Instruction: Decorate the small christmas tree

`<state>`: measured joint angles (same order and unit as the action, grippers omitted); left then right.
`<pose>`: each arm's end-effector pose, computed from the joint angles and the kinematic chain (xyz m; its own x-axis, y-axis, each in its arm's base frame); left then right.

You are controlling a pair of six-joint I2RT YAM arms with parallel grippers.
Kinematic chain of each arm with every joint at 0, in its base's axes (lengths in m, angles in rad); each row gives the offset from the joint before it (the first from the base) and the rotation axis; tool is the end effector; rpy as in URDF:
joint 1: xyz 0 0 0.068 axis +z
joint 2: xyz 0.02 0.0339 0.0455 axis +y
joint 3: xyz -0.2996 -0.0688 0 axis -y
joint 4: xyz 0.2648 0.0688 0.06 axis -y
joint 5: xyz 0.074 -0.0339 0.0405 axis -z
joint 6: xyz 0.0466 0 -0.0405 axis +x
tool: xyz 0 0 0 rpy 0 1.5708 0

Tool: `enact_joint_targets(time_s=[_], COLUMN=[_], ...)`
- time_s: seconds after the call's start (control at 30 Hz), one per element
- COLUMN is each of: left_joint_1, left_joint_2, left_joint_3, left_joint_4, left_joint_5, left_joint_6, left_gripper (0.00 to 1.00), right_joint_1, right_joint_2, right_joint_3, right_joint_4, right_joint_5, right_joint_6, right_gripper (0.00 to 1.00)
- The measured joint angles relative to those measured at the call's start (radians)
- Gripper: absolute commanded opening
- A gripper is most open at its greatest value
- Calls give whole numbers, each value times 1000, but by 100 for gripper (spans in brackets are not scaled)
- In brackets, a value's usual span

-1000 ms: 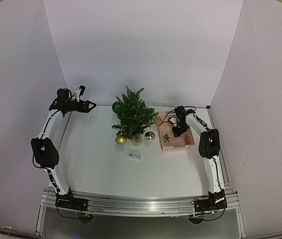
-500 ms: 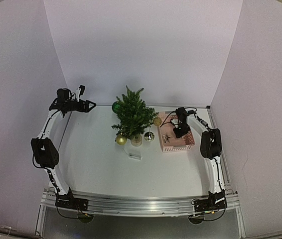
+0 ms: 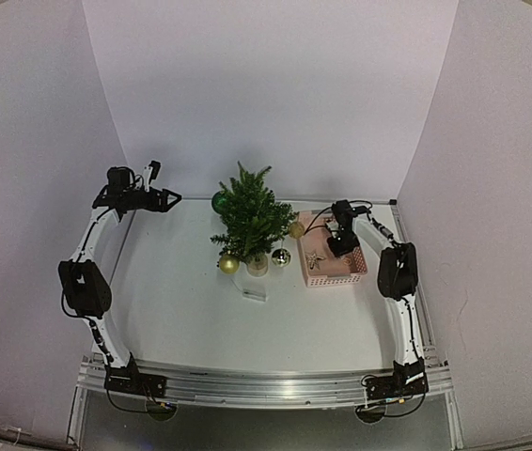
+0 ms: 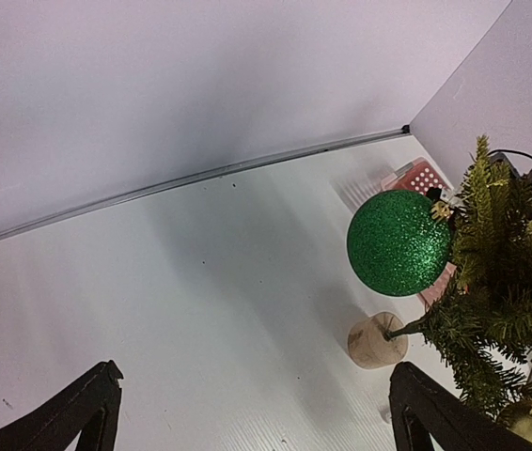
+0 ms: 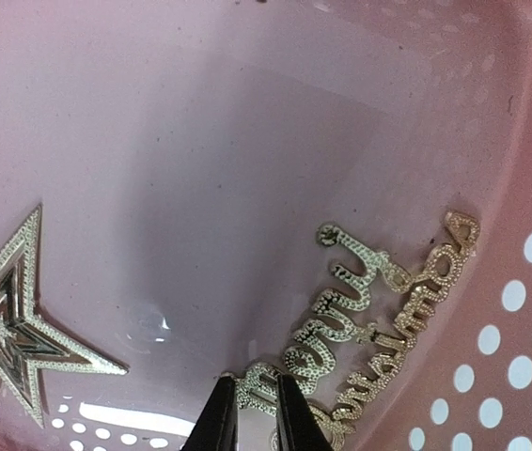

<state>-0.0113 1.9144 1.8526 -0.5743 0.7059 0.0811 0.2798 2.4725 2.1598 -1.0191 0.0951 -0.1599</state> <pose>0.4766 -0.0356 0.3741 -0.5491 0.0679 -0.8330 0.5768 0.7521 -0.3189 0.5336 0.1487 0.1580 -0.8815 -0.4182 -0.2190 -0.3988 0.9080 -0.1288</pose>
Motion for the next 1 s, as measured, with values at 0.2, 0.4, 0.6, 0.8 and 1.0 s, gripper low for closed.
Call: enact_joint_targets(time_s=[0.2, 0.4, 0.6, 0.8, 1.0], left_joint_1=[0, 0, 0, 0, 0], left_joint_2=[0, 0, 0, 0, 0], left_joint_3=[0, 0, 0, 0, 0], left_joint_4=[0, 0, 1, 9, 11], left_joint_5=[0, 0, 1, 5, 7], left_joint_6=[0, 0, 0, -3, -3], left_gripper=[99, 99, 99, 99, 99], right_joint_1=[-1, -4, -20, -39, -37], right_joint_2=[0, 0, 2, 53, 79], right_joint_3=[52, 75, 78, 133, 141], right_joint_4=[-8, -10, -16, -17, -19], right_joint_5=[-21, -26, -16, -21, -8], right_joint_6=[45, 76, 192, 298, 321], right_gripper=[13, 19, 37, 33, 33])
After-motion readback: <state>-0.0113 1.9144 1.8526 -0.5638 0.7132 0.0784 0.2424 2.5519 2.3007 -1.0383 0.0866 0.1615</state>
